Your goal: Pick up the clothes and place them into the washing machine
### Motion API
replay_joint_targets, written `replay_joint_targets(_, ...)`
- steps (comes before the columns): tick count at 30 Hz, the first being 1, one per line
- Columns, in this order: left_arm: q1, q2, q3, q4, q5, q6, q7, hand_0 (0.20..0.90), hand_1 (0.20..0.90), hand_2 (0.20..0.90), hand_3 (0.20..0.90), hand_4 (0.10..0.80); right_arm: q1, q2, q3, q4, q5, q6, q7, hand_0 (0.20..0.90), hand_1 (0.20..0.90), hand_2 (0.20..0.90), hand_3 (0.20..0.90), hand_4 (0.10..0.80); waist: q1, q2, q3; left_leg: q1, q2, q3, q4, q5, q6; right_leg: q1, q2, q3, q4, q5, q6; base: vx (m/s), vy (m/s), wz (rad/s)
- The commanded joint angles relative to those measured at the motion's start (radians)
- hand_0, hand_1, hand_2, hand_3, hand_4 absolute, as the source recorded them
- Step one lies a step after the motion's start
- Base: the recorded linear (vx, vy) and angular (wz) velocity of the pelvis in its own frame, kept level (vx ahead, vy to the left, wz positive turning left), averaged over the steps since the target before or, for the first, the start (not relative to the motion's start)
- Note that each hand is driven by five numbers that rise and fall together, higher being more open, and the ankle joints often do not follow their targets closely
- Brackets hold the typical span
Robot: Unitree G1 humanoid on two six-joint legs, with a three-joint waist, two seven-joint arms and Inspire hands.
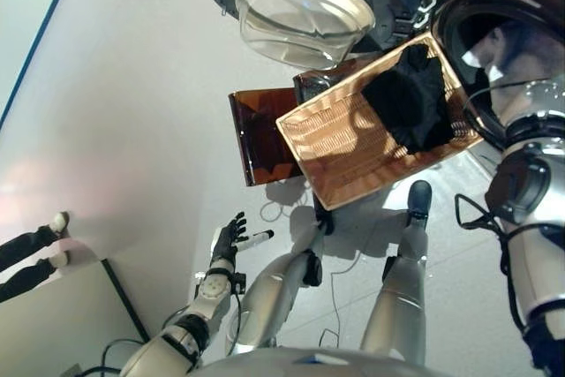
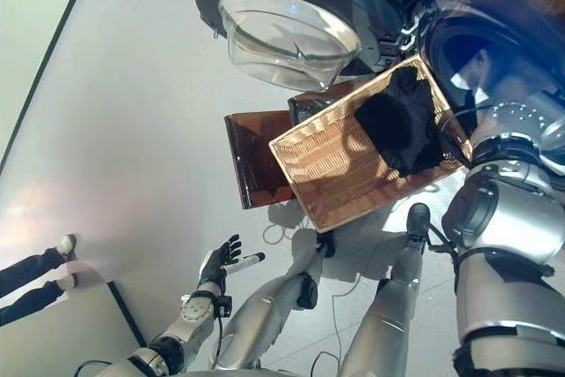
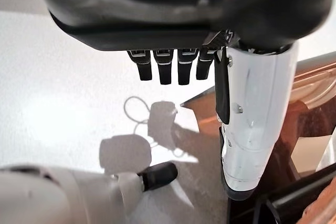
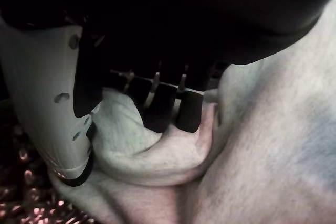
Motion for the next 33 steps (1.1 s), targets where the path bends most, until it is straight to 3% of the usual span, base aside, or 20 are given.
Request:
replay_joint_targets(1, 0.049, 0.064, 0.017, 0.002, -0.023, -0.025, 0.035, 0.9, 0.9, 0.9, 0.9, 0.8, -0.241, -0.346, 0.366, -0.234, -0.192, -0.011, 0.091, 0.2, 0.2, 0.2, 0.2, 0.3, 0.017, 0.09, -0.077, 0.015, 0.049, -0.057, -0.024, 0.012, -0.146, 0.019, 0.157, -0.031, 0.137, -0.117, -0.062, -0.01, -0.044, 0.0)
replay_joint_targets(9, 0.049, 0.077, 0.034, -0.03, -0.021, -0.033, 0.03, 0.9, 0.9, 0.9, 0.9, 0.8, -0.262, -0.319, 0.445, -0.216, -0.266, 0.102, 0.153, 0.2, 0.2, 0.2, 0.2, 0.3, 0.051, 0.096, -0.043, -0.03, 0.061, -0.061, -0.024, 0.029, -0.149, -0.069, 0.16, -0.027, 0.201, -0.141, -0.07, -0.004, -0.07, -0.04)
replay_joint_targets(19, 0.038, 0.088, 0.032, -0.067, -0.019, -0.04, 0.025, 0.9, 0.9, 0.9, 0.9, 0.8, -0.364, -0.33, 0.56, -0.132, -0.315, 0.184, 0.188, 0.2, 0.2, 0.2, 0.2, 0.3, 0.077, 0.1, -0.024, -0.083, 0.066, -0.071, -0.024, 0.034, -0.155, -0.152, 0.169, -0.02, 0.241, -0.162, -0.074, 0.014, -0.046, -0.02)
replay_joint_targets(26, 0.039, 0.102, 0.037, -0.087, -0.026, -0.05, 0.039, 0.9, 0.9, 0.9, 0.9, 0.8, -0.476, -0.356, 0.603, -0.17, -0.316, 0.114, 0.141, 0.2, 0.2, 0.2, 0.2, 0.3, 0.087, 0.102, -0.033, -0.1, 0.07, -0.076, -0.024, 0.034, -0.158, -0.178, 0.174, -0.022, 0.249, -0.167, -0.071, 0.0, 0.0, 0.0)
replay_joint_targets(31, 0.03, 0.117, 0.044, -0.086, -0.012, -0.048, 0.054, 0.9, 0.9, 0.9, 0.9, 0.8, -0.477, -0.374, 0.626, -0.08, -0.4, 0.169, 0.068, 0.2, 0.2, 0.2, 0.2, 0.3, 0.083, 0.095, -0.041, -0.099, 0.071, -0.074, -0.024, 0.031, -0.156, -0.175, 0.179, -0.026, 0.243, -0.163, -0.073, -0.006, -0.01, 0.01)
replay_joint_targets(32, 0.031, 0.117, 0.044, -0.087, -0.011, -0.048, 0.055, 0.9, 0.9, 0.9, 0.9, 0.8, -0.48, -0.373, 0.627, -0.081, -0.408, 0.172, 0.06, 0.329, 0.329, 0.329, 0.329, 0.392, 0.083, 0.095, -0.042, -0.1, 0.071, -0.074, -0.024, 0.032, -0.156, -0.175, 0.18, -0.026, 0.24, -0.161, -0.073, 0.0, 0.0, 0.0)
replay_joint_targets(33, 0.031, 0.116, 0.044, -0.088, -0.009, -0.049, 0.056, 0.9, 0.9, 0.9, 0.9, 0.8, -0.47, -0.371, 0.631, -0.071, -0.431, 0.201, 0.057, 0.9, 0.9, 0.9, 0.9, 0.8, 0.083, 0.096, -0.043, -0.1, 0.072, -0.074, -0.024, 0.031, -0.156, -0.172, 0.18, -0.028, 0.239, -0.159, -0.073, 0.0, 0.0, 0.0)
